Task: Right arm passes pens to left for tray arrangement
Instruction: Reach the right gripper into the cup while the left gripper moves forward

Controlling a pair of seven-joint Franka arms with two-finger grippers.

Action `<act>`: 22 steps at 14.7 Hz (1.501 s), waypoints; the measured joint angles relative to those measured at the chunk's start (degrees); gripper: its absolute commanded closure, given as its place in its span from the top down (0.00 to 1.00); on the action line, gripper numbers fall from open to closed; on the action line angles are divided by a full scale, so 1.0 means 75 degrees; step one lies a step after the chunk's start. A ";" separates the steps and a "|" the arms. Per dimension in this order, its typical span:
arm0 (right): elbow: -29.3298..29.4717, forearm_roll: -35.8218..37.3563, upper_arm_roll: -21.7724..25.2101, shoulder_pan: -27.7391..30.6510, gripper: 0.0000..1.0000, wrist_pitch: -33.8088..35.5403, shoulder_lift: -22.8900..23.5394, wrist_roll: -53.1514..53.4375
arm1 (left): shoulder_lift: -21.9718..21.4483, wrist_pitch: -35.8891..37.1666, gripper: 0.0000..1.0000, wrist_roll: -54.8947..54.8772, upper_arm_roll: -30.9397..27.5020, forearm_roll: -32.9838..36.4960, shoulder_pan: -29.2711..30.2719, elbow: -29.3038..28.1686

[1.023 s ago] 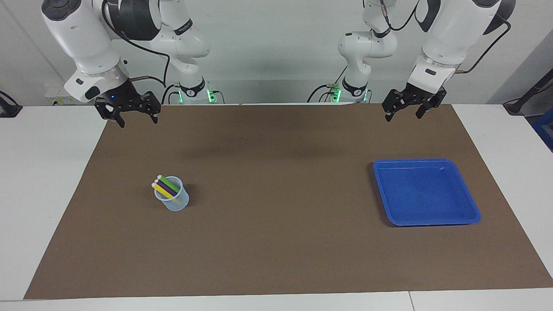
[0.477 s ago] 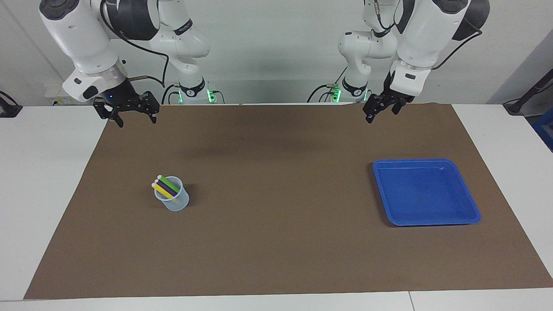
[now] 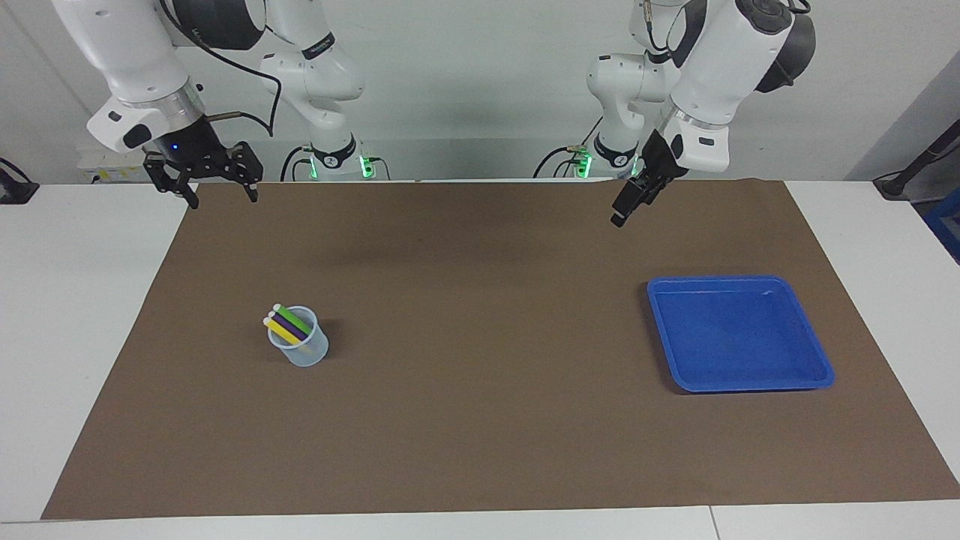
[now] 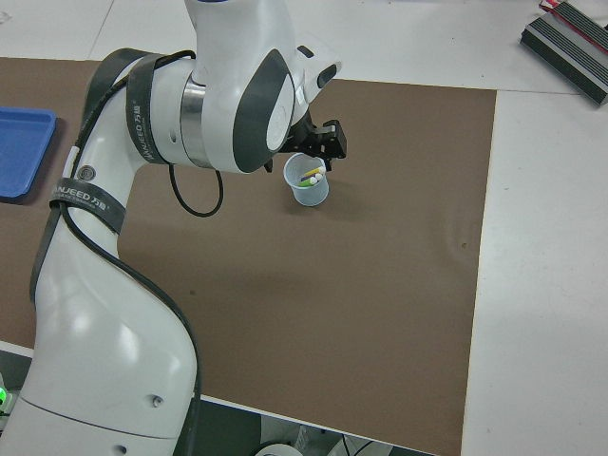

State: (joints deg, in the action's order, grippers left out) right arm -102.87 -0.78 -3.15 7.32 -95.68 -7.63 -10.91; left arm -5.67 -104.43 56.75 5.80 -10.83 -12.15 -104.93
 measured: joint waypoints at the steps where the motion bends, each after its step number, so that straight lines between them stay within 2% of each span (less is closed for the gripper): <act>1: -0.0186 0.0000 0.0001 0.0031 1.00 -0.0268 0.0002 -0.0001 | -0.0071 -0.0215 1.00 0.0321 0.0001 -0.0041 -0.0108 -0.0195; 4: -0.1033 -0.0147 0.0000 0.0092 1.00 -0.1133 0.0065 0.0000 | -0.0230 -0.0729 1.00 0.1049 0.0009 -0.0366 -0.0266 -0.0604; 6: -0.1334 -0.0576 0.0002 0.0200 1.00 -0.1594 0.0257 0.0001 | -0.0287 -0.1210 1.00 0.1680 0.0012 -0.0467 -0.0368 -0.0893; 12: -0.1434 -0.1936 0.0013 0.0351 1.00 -0.2878 0.1539 0.0510 | -0.0212 -0.2905 1.00 0.3275 0.0019 -0.0880 -0.0824 -0.1713; 15: -0.1431 -0.2164 0.0001 0.0365 0.99 -0.3011 0.1802 0.0696 | 0.0007 -0.3283 1.00 0.3395 0.0021 -0.0885 -0.1020 -0.1802; 17: -0.1433 -0.2171 -0.0011 0.0349 0.84 -0.3038 0.1842 0.0888 | 0.0123 -0.3382 1.00 0.3415 0.0021 -0.0886 -0.1097 -0.1803; 18: -0.1434 -0.2171 -0.0014 0.0342 0.71 -0.3049 0.1843 0.0975 | 0.0152 -0.3413 1.00 0.3417 0.0019 -0.0886 -0.1120 -0.1802; 19: -0.1436 -0.2171 -0.0016 0.0339 0.64 -0.3071 0.1851 0.1021 | 0.0165 -0.3457 1.00 0.3421 0.0019 -0.0886 -0.1138 -0.1802; 21: -0.1452 -0.2173 -0.0016 0.0339 0.52 -0.3254 0.1925 0.1073 | 0.0169 -0.3597 1.00 0.3565 0.0020 -0.0894 -0.1211 -0.1802; 22: -0.1457 -0.2173 -0.0017 0.0338 0.51 -0.3310 0.1973 0.1074 | 0.0178 -0.3718 1.00 0.3798 0.0019 -0.0896 -0.1296 -0.1803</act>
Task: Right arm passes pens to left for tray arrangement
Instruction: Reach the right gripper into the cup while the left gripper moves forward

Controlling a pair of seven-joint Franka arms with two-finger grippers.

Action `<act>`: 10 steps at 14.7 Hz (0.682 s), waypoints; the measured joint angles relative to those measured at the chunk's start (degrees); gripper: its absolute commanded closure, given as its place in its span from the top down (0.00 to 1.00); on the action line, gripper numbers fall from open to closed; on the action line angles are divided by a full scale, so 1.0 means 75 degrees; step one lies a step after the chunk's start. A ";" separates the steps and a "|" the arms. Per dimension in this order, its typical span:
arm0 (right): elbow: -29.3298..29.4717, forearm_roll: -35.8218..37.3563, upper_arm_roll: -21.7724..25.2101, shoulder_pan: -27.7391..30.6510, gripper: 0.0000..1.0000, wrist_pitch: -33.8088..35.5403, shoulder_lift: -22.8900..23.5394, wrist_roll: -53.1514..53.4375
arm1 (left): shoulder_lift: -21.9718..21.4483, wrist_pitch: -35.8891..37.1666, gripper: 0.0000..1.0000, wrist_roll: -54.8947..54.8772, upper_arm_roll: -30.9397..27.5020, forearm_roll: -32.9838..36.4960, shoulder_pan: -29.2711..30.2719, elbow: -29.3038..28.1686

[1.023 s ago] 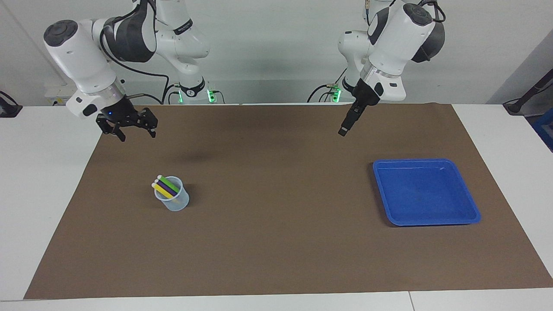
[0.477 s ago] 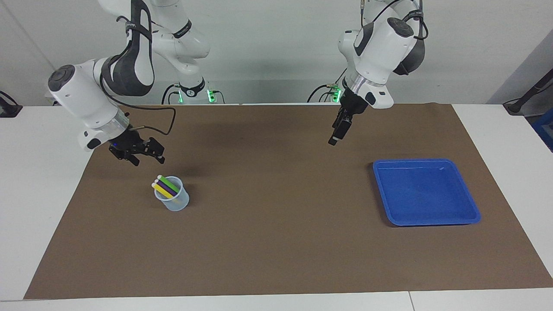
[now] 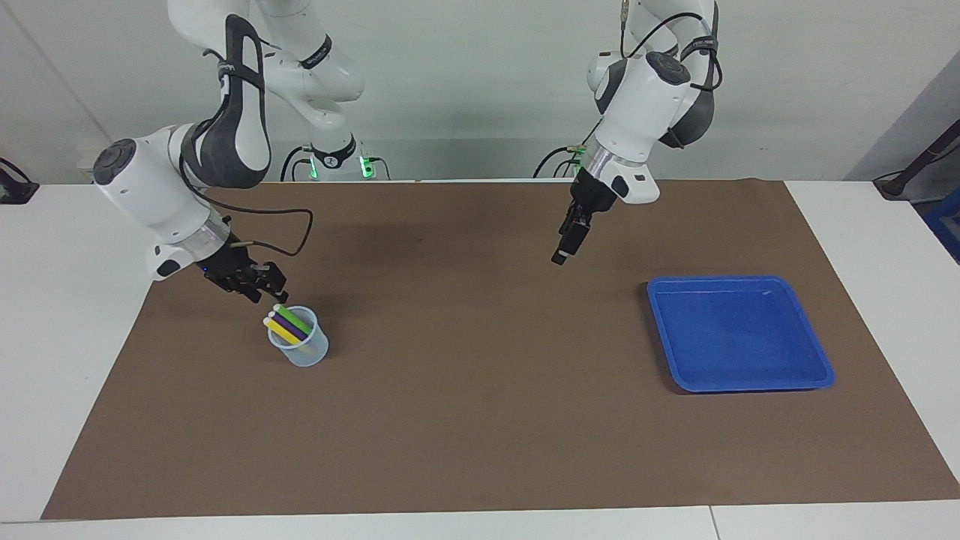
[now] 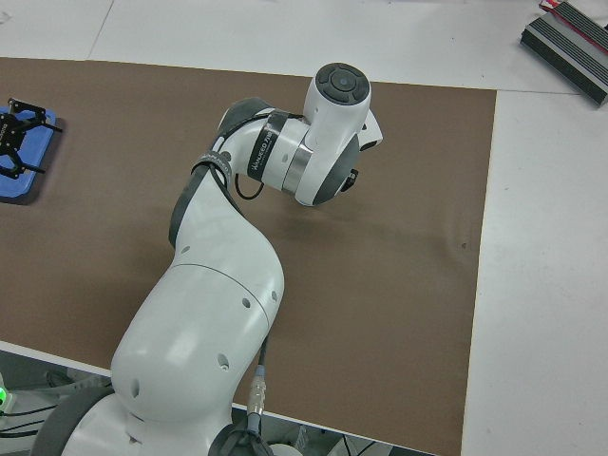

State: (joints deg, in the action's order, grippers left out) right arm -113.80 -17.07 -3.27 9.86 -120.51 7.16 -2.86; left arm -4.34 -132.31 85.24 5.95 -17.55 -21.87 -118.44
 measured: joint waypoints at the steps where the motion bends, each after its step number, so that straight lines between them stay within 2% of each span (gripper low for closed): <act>1: 0.0000 0.0000 0.0000 0.0000 0.51 -0.0015 0.0041 0.0001 | 0.0027 -0.0160 1.00 0.0293 0.0004 0.0000 -0.0100 -0.0001; 4: 0.0000 -0.0005 -0.0013 -0.0030 0.51 -0.0060 0.0071 0.0029 | 0.0186 -0.0578 1.00 0.0888 0.0006 0.0000 -0.0382 -0.0003; 10: 0.0001 -0.0007 -0.0031 -0.0367 0.51 -0.0320 0.0116 0.0595 | 0.0291 -0.0694 1.00 0.0961 -0.0016 0.0000 -0.0448 -0.0003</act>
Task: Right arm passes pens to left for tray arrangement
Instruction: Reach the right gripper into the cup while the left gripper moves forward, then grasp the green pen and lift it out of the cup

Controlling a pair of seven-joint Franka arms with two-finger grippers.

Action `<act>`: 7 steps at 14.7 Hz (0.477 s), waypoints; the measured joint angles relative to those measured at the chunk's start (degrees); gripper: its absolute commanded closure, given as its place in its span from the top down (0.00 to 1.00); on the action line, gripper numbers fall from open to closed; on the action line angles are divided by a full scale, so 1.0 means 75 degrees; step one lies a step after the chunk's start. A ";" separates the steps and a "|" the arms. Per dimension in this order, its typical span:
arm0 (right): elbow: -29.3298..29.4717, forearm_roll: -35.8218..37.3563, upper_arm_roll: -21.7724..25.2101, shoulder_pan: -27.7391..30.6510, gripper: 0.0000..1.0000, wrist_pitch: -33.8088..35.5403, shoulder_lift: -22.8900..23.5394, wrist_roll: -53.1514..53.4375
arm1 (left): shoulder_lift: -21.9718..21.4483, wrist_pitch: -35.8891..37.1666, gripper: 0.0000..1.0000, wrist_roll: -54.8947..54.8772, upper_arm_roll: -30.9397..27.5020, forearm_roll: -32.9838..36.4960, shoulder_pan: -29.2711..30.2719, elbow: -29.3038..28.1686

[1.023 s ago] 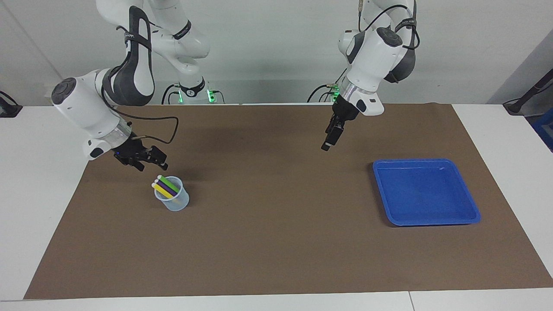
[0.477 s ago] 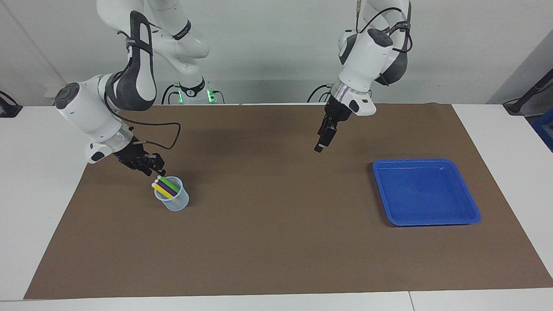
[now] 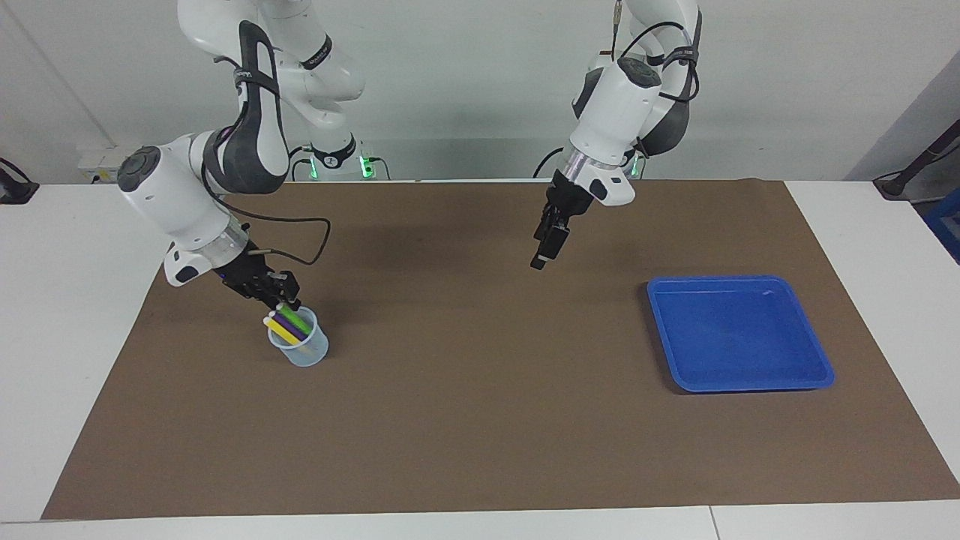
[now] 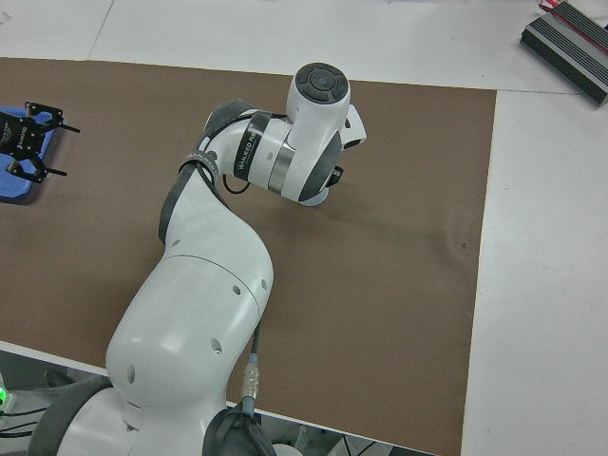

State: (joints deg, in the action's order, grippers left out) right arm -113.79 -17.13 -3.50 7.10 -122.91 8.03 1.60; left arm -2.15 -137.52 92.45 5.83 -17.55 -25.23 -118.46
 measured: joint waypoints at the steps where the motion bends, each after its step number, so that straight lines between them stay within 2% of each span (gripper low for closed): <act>1: 0.0000 0.0000 0.0006 0.0003 0.51 -0.0054 0.0021 0.0000 | 0.0000 0.0000 1.00 0.0000 -0.0001 0.0000 0.0000 0.0000; 7: 0.0001 0.0000 0.0019 0.0008 0.41 -0.0147 0.0089 0.0001 | 0.0001 0.0000 1.00 0.0000 -0.0002 0.0000 0.0000 -0.0013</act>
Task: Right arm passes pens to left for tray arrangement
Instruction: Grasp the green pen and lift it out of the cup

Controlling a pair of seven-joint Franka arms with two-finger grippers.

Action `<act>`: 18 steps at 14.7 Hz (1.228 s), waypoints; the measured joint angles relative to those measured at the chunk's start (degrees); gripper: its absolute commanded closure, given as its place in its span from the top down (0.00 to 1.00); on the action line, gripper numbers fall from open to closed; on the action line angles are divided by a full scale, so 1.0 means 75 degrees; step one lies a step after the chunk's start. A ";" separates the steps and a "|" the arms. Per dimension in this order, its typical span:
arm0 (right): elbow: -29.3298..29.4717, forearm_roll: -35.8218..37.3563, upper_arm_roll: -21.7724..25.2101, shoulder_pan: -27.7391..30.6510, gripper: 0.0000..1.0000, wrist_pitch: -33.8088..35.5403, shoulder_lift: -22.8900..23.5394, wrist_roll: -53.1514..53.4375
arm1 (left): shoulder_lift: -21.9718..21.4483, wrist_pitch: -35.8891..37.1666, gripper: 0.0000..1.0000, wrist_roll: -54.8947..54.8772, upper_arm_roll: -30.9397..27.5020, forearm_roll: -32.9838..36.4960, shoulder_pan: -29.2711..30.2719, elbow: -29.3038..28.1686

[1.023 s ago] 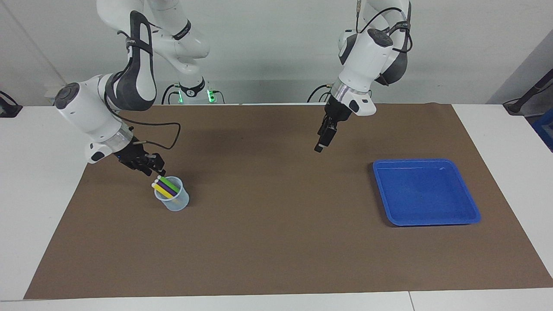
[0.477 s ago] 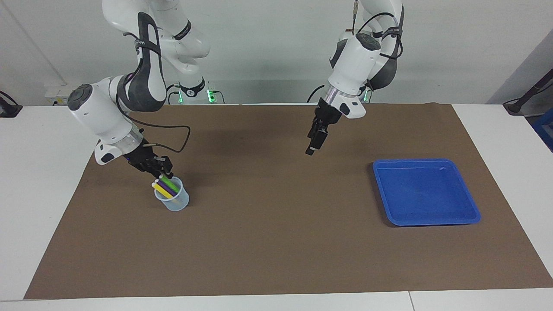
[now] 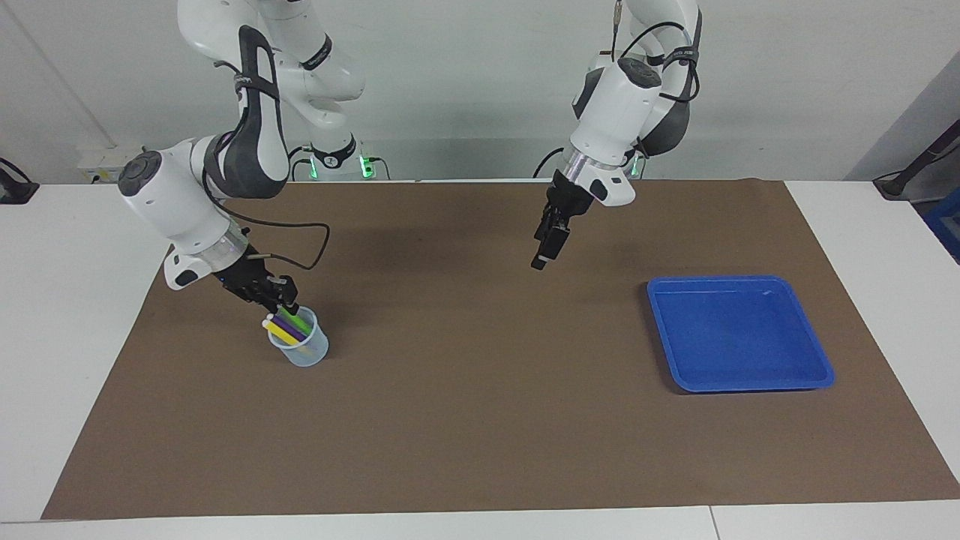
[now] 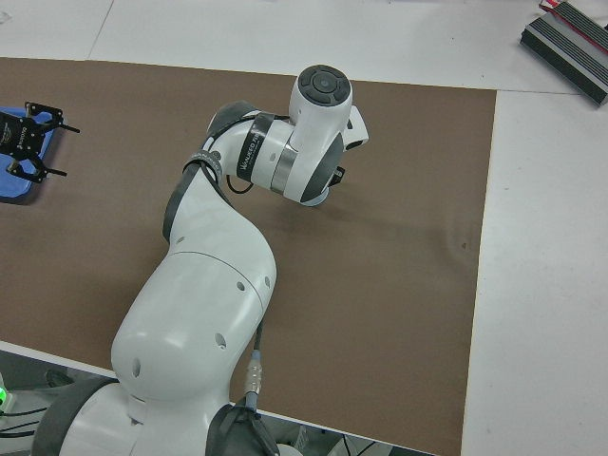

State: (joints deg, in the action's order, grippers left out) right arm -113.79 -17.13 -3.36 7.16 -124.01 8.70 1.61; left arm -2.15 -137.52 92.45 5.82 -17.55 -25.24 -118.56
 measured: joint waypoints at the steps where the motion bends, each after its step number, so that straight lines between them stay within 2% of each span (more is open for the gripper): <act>1: 0.0000 0.0000 0.0001 0.0001 0.39 0.0000 0.0001 0.0000 | 0.0000 0.0000 1.00 0.0000 0.0000 0.0000 0.0000 -0.0003; 5: 0.0000 0.0000 0.0004 0.0001 0.32 -0.0001 0.0008 0.0001 | 0.0000 -0.0003 1.00 0.0000 0.0000 0.0000 0.0000 -0.0004; 10: 0.0000 0.0000 0.0004 0.0001 0.18 -0.0001 0.0009 0.0002 | 0.0000 -0.0005 1.00 0.0000 -0.0001 0.0000 0.0000 -0.0004; 18: 0.0022 -0.0004 0.0003 0.0001 0.16 0.0000 0.0009 0.0002 | 0.0000 -0.0012 1.00 0.0000 -0.0005 0.0000 0.0000 -0.0004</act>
State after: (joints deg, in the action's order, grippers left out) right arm -113.62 -17.15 -3.34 7.17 -124.01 8.77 1.63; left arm -2.15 -137.61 92.45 5.78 -17.55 -25.23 -118.59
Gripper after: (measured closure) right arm 0.824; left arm 0.000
